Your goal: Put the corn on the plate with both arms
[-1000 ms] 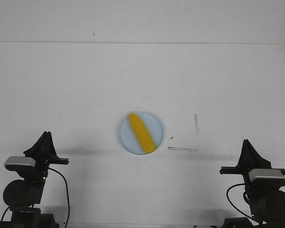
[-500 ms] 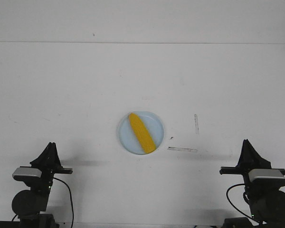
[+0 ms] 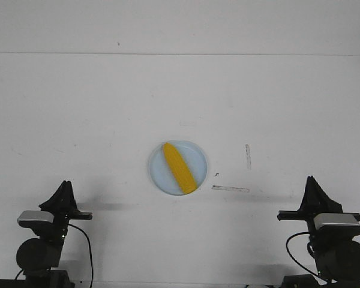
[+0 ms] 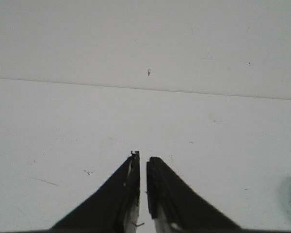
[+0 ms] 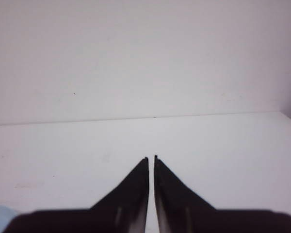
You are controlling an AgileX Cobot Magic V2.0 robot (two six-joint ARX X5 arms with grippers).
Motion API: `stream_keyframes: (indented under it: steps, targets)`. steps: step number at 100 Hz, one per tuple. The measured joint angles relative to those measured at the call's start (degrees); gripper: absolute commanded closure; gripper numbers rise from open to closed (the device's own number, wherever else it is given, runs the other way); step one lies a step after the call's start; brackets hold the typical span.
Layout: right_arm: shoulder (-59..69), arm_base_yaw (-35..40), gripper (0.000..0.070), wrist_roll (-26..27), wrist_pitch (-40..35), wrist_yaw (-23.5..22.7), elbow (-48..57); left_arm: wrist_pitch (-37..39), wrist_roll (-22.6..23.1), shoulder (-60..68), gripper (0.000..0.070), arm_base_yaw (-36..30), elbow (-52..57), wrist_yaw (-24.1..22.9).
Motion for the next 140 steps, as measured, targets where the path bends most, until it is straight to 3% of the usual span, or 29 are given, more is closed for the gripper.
stream_keyframes:
  steps: [99,108,140]
  targets:
    - [-1.0,-0.3,0.0686,-0.4,-0.2,-1.0,-0.8,0.0,0.0,0.0,0.0660,0.0,0.0,0.0]
    - [-3.3,-0.4,0.0686,-2.2,2.8,-2.9,-3.7,0.0,0.0,0.0,0.0660,0.0,0.0,0.0]
    - [-12.5,-1.8,0.0686,-4.0,18.1,-3.0,-21.9,0.0,0.0,0.0,0.0660,0.0,0.0,0.0]
